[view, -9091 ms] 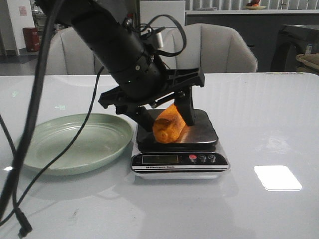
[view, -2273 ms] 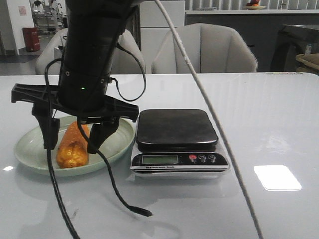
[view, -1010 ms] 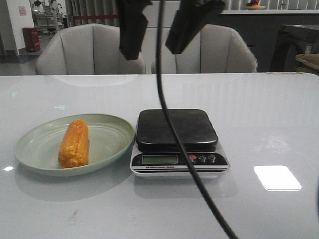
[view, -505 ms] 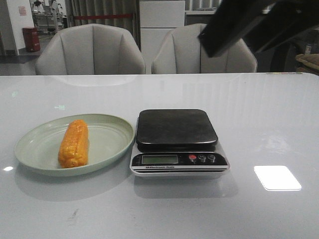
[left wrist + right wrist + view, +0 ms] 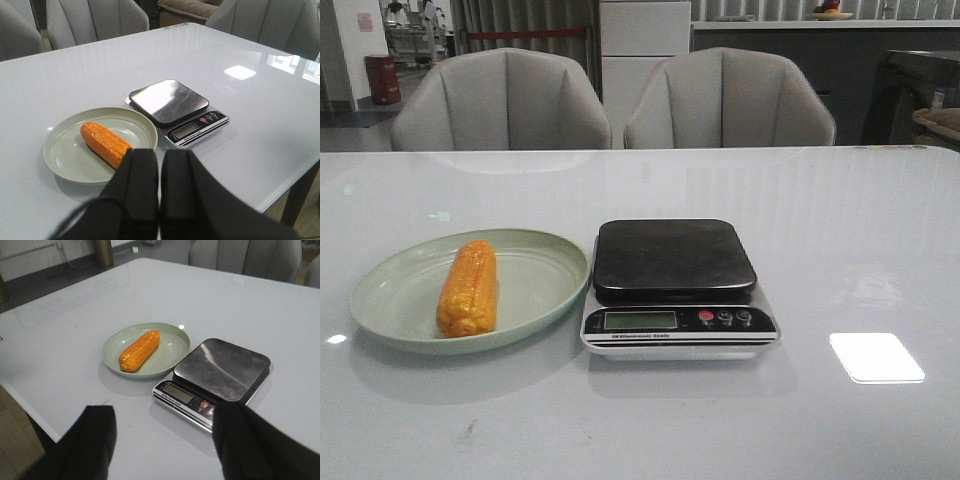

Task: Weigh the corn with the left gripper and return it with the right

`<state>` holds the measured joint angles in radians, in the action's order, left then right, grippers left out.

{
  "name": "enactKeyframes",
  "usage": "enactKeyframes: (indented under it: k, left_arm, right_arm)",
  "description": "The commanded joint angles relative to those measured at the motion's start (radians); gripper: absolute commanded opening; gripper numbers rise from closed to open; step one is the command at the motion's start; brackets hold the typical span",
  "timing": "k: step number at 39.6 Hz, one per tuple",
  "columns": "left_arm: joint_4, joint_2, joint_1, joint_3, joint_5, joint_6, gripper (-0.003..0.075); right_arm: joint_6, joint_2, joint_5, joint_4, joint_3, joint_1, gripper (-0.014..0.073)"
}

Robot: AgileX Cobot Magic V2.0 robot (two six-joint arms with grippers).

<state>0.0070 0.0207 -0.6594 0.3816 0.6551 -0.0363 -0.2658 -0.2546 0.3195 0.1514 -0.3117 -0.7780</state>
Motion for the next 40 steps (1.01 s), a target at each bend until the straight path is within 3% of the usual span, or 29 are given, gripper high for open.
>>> enactKeyframes:
  k: [1,13,17,21,22,25,40]
  left_arm:
    - [-0.002,0.012,-0.008,0.026,-0.083,-0.002,0.0124]
    - [-0.002,0.012,-0.008,0.026,-0.083,-0.002,0.0124]
    - [-0.002,0.012,-0.008,0.026,-0.083,-0.002,0.0124]
    - [-0.002,0.012,-0.008,0.026,-0.083,-0.002,0.0124]
    - [-0.002,0.012,-0.008,0.026,-0.083,-0.002,0.0124]
    - [-0.002,0.012,-0.008,0.026,-0.083,-0.002,0.0124]
    - [-0.002,0.012,-0.008,0.026,-0.083,-0.002,0.0124]
  right_arm:
    - [0.009,0.052,-0.112,0.034,0.039,0.002,0.0515]
    - [0.009,0.078,-0.135,0.034,0.088,0.002,0.0501]
    - [0.009,0.078,-0.132,0.034,0.088,0.002,0.0366]
    - [0.009,0.078,-0.123,0.034,0.088,0.002,0.0138]
    - [0.009,0.078,-0.125,0.034,0.088,0.002,0.0121]
    - [0.009,0.078,-0.135,0.033,0.088,0.002,0.0152]
    - [0.009,0.078,-0.135,0.033,0.088,0.002,0.0148]
